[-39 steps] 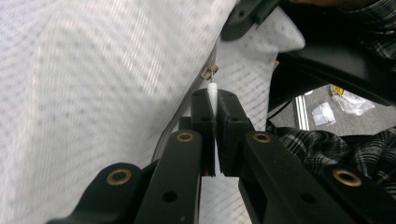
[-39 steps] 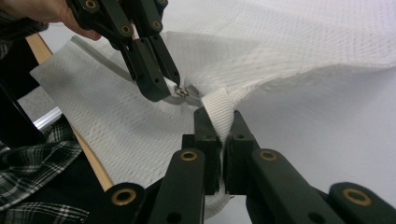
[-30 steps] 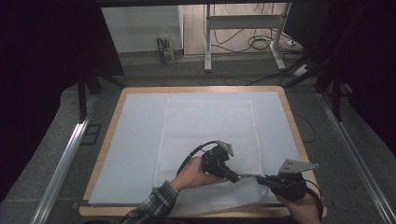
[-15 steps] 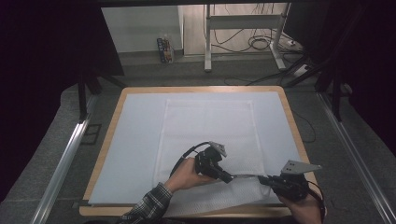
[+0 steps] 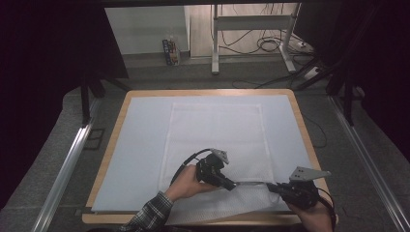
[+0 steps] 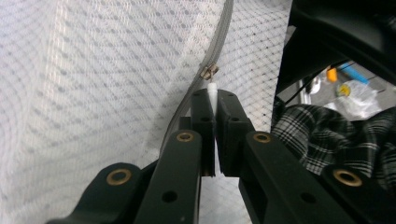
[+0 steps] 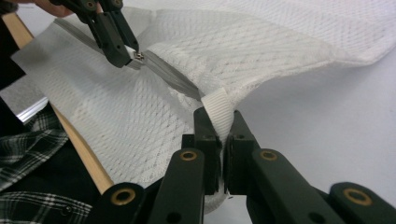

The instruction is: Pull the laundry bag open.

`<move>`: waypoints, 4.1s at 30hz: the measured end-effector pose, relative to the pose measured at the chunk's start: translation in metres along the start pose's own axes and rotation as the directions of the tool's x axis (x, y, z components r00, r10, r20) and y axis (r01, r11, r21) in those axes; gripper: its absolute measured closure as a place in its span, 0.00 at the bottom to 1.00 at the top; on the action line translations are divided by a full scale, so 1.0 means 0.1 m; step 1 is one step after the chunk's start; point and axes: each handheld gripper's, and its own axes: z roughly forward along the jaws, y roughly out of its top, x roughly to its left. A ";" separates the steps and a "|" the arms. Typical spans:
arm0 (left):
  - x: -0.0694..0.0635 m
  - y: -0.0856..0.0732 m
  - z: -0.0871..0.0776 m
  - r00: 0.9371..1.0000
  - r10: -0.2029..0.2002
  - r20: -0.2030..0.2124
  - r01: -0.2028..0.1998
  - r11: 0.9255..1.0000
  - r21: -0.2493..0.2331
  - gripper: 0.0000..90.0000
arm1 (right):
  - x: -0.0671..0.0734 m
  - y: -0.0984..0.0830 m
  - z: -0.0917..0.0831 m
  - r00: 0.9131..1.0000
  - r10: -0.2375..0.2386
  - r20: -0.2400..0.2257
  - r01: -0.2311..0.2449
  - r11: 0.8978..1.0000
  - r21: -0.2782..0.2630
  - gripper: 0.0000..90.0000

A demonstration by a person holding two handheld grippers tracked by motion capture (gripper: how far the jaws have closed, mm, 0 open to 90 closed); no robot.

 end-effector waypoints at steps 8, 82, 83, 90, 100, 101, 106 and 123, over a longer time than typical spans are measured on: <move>0.00 -0.12 -0.08 1.000 -0.014 -0.020 0.014 1.000 0.000 0.97 | 0.00 -0.01 0.00 1.000 -0.006 0.023 0.005 1.000 0.008 0.95; -0.15 -1.07 -0.73 0.981 -0.163 -0.105 0.153 0.983 -0.099 0.97 | -0.03 -0.05 0.01 0.999 -0.011 0.039 0.011 1.000 0.012 0.95; -0.15 -1.08 -0.74 0.980 -0.164 -0.109 0.153 0.983 -0.099 0.97 | -0.03 -0.05 0.01 0.999 -0.010 0.037 0.010 1.000 0.010 0.95; -0.17 -1.18 -0.83 0.976 -0.177 -0.128 0.163 0.980 -0.112 0.97 | -0.02 -0.05 0.02 0.999 -0.013 0.038 0.013 1.000 0.014 0.95; -0.19 -1.28 -0.90 0.972 -0.186 -0.141 0.170 0.978 -0.122 0.97 | -0.02 -0.05 0.02 0.999 -0.019 0.036 0.018 1.000 0.017 0.95; -0.18 -1.30 -0.90 0.971 -0.192 -0.139 0.175 0.976 -0.128 0.97 | -0.02 -0.05 0.02 0.999 -0.017 0.033 0.016 1.000 0.017 0.95; -0.17 -1.38 -0.95 0.966 -0.212 -0.145 0.192 0.972 -0.137 0.97 | -0.02 -0.05 0.03 0.999 -0.019 0.038 0.019 1.000 0.019 0.95; -0.20 -1.57 -1.06 0.960 -0.238 -0.150 0.215 0.964 -0.153 0.97 | -0.06 -0.07 0.01 0.999 -0.004 0.046 0.003 1.000 0.022 0.95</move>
